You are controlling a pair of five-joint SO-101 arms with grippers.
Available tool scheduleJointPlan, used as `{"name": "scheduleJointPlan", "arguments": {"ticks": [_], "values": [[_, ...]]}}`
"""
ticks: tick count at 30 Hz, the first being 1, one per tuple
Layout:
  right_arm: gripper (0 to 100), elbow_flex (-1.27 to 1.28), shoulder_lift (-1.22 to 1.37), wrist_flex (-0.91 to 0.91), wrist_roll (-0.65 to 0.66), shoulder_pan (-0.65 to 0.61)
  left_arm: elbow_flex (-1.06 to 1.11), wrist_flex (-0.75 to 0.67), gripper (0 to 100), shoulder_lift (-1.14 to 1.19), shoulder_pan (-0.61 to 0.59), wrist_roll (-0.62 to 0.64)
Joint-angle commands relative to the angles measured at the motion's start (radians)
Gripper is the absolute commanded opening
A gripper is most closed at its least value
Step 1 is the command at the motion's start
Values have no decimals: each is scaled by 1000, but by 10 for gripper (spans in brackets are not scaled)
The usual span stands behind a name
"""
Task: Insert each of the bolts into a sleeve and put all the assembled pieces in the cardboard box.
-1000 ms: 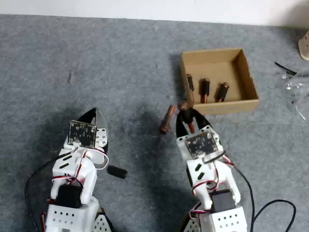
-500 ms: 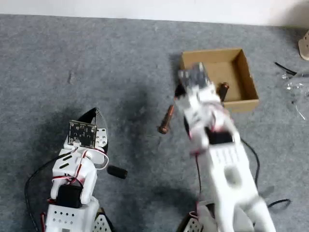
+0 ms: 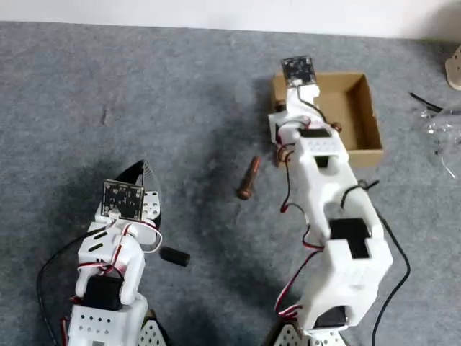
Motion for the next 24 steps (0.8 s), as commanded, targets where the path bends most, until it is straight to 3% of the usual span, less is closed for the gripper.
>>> {"name": "scheduleJointPlan", "arguments": {"ticks": [1,13,20,24], "values": [[5,-65,84,-38,-12,-28,19,-21,14,-12,-10,5],[12,-74,108,-38,-17,-39,19,-21,14,-12,-10,5],[177,-73,107,-36,-17,-39,19,-21,14,-12,-10,5],[185,-73,107,-36,-17,-38,19,-21,14,-12,-10,5]]}}
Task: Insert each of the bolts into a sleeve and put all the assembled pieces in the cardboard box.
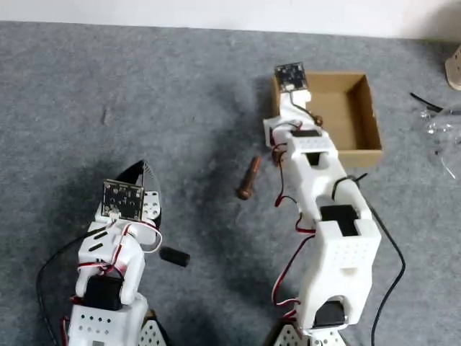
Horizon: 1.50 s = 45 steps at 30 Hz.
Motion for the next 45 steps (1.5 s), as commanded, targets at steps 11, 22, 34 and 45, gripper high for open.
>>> {"name": "scheduleJointPlan", "arguments": {"ticks": [11,22,34,45], "values": [[185,-18,-97,120,-6,-15,19,-21,14,-12,-10,5],[184,309,-607,110,-8,-21,19,-21,14,-12,-10,5],[184,954,-1276,-41,0,-226,19,-23,14,-18,-48,3],[184,1141,-1422,53,0,-452,12,-25,14,-19,-125,11]]}}
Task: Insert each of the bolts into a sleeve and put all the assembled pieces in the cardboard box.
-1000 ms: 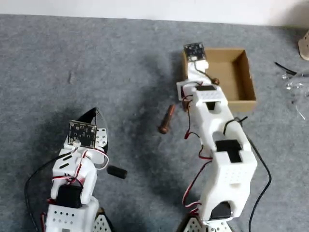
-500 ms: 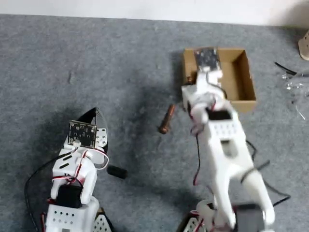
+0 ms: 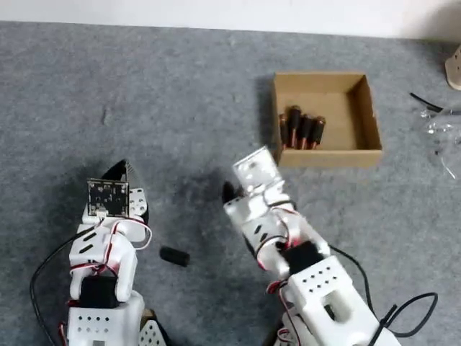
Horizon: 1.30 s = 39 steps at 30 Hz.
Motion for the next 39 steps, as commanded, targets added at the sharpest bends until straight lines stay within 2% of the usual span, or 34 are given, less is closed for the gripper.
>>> {"name": "scheduleJointPlan", "arguments": {"ticks": [1,6,9,13,23,31,39], "values": [[184,-4,4,76,-2,-47,12,-25,14,-19,-8,6],[184,-15,31,94,-3,-145,8,-25,14,-19,-16,5],[184,-13,39,94,0,-245,-21,-31,13,-19,-128,8],[184,-10,42,97,78,-334,-12,-78,14,-16,-202,137],[184,-18,120,140,98,-472,-7,-87,14,-18,-206,133],[184,-27,237,119,100,-493,-8,-87,14,-18,-206,133],[184,-120,386,59,100,-575,-18,-87,14,-18,-209,133]]}}
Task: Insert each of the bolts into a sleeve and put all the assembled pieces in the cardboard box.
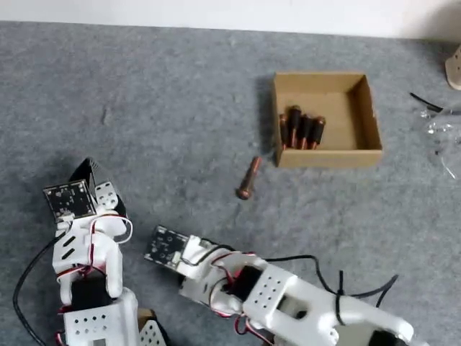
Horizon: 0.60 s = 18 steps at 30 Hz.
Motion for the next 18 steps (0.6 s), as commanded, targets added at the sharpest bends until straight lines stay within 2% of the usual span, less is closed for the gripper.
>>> {"name": "scheduleJointPlan", "arguments": {"ticks": [1,7,18], "values": [[184,-90,59,-31,11,-30,-16,-23,14,-18,-27,6],[184,-166,203,-36,87,-25,-16,-23,14,-18,-44,9],[184,-302,463,-31,92,-22,-16,-23,14,-18,-45,11]]}}
